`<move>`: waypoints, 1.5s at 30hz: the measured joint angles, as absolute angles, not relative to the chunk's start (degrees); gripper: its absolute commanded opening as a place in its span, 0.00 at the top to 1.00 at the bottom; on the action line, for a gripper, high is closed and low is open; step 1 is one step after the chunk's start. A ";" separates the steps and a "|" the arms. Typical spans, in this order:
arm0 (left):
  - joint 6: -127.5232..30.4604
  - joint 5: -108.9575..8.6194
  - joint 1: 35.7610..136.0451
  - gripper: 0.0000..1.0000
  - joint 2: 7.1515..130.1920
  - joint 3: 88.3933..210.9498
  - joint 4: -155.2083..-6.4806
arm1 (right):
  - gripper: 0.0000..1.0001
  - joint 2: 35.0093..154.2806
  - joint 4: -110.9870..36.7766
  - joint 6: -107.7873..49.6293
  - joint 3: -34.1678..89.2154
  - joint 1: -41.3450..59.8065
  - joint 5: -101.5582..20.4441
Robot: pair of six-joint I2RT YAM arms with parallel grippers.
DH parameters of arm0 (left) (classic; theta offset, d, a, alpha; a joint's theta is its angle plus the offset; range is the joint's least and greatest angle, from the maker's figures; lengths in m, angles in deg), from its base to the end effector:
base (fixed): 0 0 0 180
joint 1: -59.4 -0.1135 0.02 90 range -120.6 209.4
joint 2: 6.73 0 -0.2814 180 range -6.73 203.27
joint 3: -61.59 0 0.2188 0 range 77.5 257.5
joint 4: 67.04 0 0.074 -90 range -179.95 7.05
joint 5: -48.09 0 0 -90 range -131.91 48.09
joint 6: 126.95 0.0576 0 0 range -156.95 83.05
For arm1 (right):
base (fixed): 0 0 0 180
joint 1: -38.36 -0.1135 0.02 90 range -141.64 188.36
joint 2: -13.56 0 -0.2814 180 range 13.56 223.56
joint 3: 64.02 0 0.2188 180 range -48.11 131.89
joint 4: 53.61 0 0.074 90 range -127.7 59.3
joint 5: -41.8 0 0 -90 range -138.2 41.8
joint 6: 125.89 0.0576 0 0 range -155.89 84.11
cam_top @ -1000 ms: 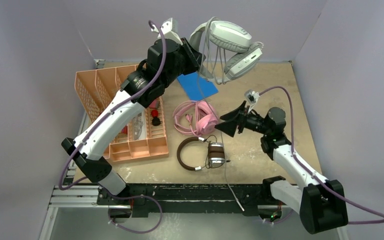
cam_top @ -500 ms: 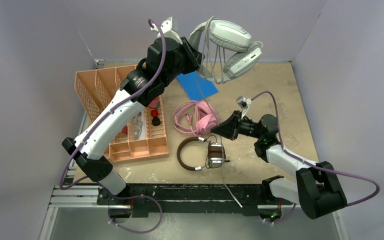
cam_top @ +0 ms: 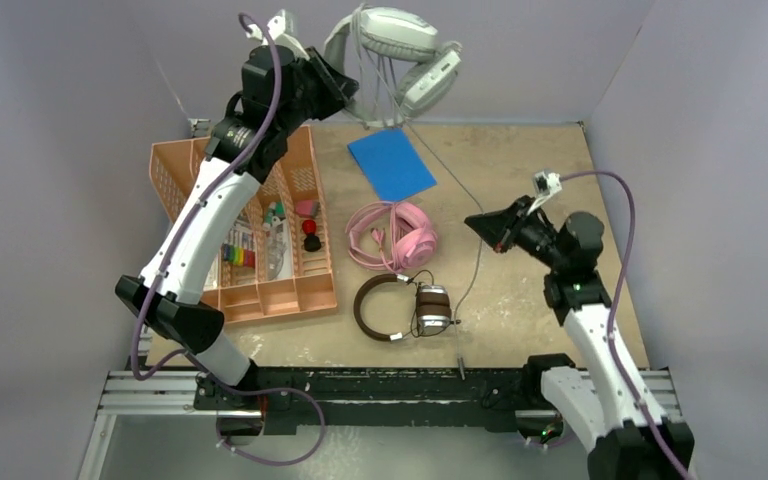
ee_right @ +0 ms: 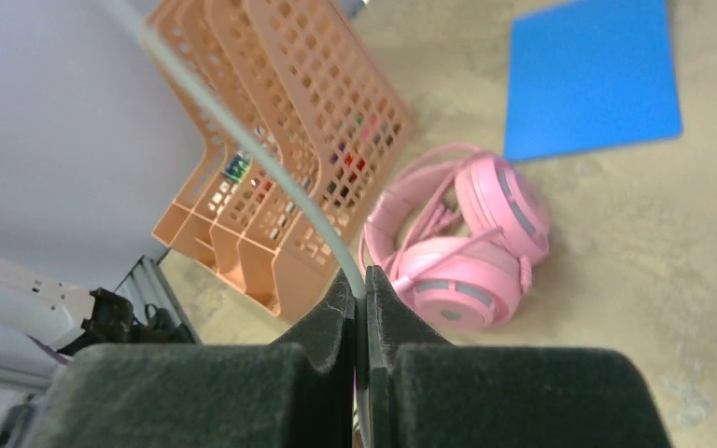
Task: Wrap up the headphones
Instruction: Wrap the headphones cable around the headphones.
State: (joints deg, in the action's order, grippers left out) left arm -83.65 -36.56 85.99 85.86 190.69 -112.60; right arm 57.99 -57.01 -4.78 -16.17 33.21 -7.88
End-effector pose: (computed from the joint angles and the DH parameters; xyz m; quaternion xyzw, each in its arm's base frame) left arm 0.3049 -0.1466 0.5041 -0.1625 0.7429 -0.3585 0.5414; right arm 0.1506 0.0510 0.3375 -0.1112 0.6651 0.4359 0.5960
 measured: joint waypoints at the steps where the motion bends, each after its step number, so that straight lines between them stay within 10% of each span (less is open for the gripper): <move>1: -83.34 -39.78 85.91 1.00 85.86 190.34 -111.92 | 1.00 61.07 -55.22 -5.30 -14.26 34.19 -7.16; 9: -85.92 -62.46 87.57 1.00 81.71 173.22 -95.90 | 1.00 77.70 -44.38 -8.78 -4.12 35.18 1.93; 26: -70.43 -67.14 100.48 1.00 80.25 169.66 -92.99 | 1.00 84.24 -41.76 -6.38 -0.71 40.95 12.95; 45: -14.52 -9.81 117.03 1.00 79.04 158.84 -99.44 | 1.00 85.55 -11.31 -14.70 18.54 42.28 19.37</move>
